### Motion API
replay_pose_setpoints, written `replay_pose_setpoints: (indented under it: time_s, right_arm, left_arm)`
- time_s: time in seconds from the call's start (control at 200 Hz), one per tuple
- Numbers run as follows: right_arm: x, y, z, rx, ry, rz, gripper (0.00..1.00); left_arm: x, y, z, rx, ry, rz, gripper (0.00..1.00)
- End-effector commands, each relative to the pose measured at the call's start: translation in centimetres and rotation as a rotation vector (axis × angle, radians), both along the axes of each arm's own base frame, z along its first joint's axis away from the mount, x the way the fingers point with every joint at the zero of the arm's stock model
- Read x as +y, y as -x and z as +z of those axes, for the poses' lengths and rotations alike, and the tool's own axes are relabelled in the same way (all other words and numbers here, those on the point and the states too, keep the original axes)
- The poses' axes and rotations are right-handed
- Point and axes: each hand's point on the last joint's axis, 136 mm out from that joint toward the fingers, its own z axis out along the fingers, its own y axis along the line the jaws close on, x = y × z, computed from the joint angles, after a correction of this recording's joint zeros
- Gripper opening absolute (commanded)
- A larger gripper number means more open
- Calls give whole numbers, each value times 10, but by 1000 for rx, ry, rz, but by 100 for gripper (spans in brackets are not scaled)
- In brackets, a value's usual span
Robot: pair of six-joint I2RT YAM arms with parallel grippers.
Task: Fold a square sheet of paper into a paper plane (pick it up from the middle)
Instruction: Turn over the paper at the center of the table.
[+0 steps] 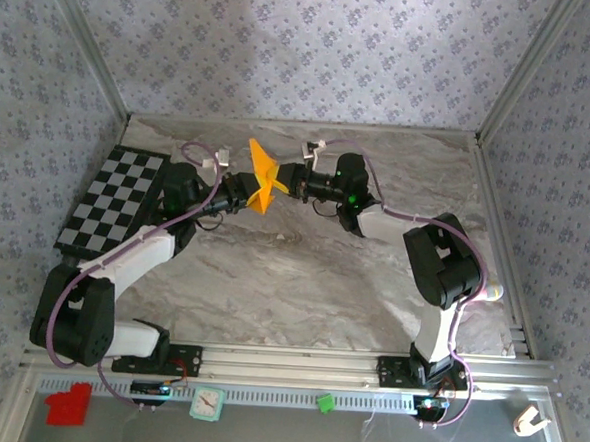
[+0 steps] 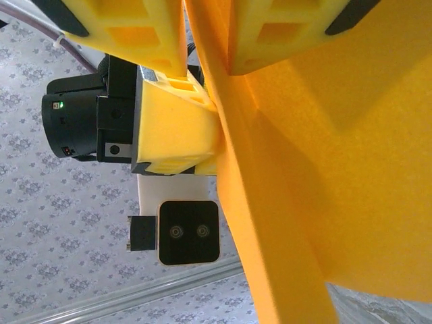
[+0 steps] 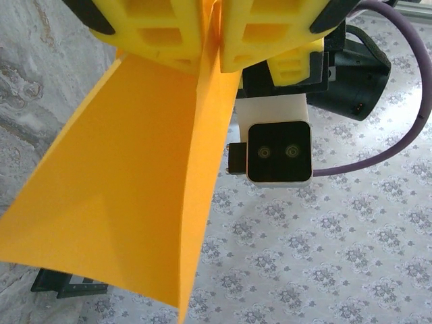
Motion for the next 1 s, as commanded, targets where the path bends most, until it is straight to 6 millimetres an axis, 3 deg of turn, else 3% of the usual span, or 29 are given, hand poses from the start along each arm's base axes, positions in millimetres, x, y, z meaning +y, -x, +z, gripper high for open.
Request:
replay_pose_setpoints:
  time_s: [0.0, 0.19, 0.385, 0.565, 0.79, 0.995]
  right_arm:
    - [-7, 6, 19, -46, -26, 6, 19]
    - [-29, 1, 0, -69, 104, -73, 39]
    - [-85, -6, -33, -128, 452, -267, 53]
    - [-137, -2, -47, -188, 746, -406, 57]
    - [-181, 5, -53, -180, 878, -526, 58]
    - [-207, 17, -78, -105, 930, -557, 58]
  left_arm:
    - [0, -1, 2, -32, -22, 5, 19]
    - [3, -1, -16, -5, -136, 3, 10]
    - [25, 1, -61, 37, -482, 31, 7]
    - [53, -1, -103, 79, -916, 49, 7]
    - [88, -15, -135, 95, -1515, 82, 7]
    - [87, -30, -154, 66, -1889, 77, 7]
